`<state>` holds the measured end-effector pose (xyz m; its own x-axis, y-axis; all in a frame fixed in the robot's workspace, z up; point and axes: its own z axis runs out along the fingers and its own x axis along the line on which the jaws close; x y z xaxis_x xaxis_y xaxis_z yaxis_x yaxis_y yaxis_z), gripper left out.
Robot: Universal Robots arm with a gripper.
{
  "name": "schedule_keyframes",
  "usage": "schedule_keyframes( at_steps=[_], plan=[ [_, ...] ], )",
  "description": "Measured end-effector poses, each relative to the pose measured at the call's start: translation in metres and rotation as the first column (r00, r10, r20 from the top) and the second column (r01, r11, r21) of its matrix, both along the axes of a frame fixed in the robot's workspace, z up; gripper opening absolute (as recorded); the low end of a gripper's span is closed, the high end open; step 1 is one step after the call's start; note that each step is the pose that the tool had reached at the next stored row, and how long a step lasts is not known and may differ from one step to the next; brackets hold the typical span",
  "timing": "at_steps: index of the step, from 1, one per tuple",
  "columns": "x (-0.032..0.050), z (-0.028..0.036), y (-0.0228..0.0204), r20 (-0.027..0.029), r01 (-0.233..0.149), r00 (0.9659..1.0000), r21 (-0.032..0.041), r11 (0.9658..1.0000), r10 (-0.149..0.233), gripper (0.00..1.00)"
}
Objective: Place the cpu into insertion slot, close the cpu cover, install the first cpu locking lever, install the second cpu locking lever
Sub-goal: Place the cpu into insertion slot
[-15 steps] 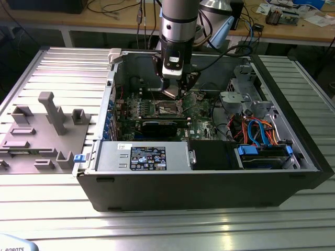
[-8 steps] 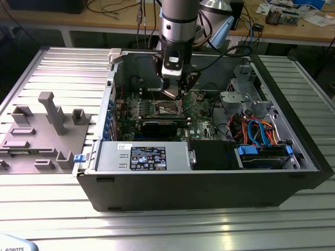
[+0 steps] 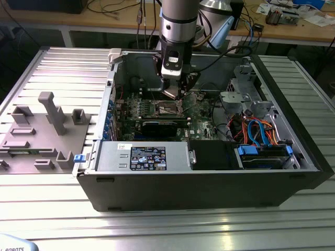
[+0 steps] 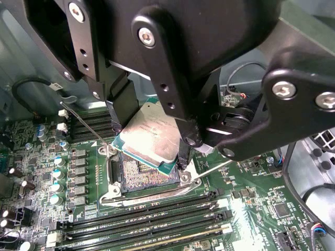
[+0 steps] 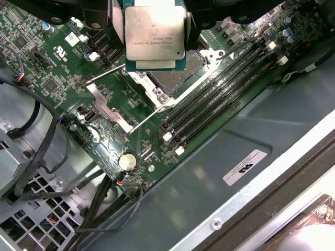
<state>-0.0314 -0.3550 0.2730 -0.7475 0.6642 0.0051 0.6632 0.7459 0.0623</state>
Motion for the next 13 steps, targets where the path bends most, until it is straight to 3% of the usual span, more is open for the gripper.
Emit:
schedule_keyframes(
  at_steps=[13],
  plan=[
    [0.0,-0.0007,0.0,0.0,0.019,0.9998,-0.0001,0.9998,-0.019,0.55]
  ],
)
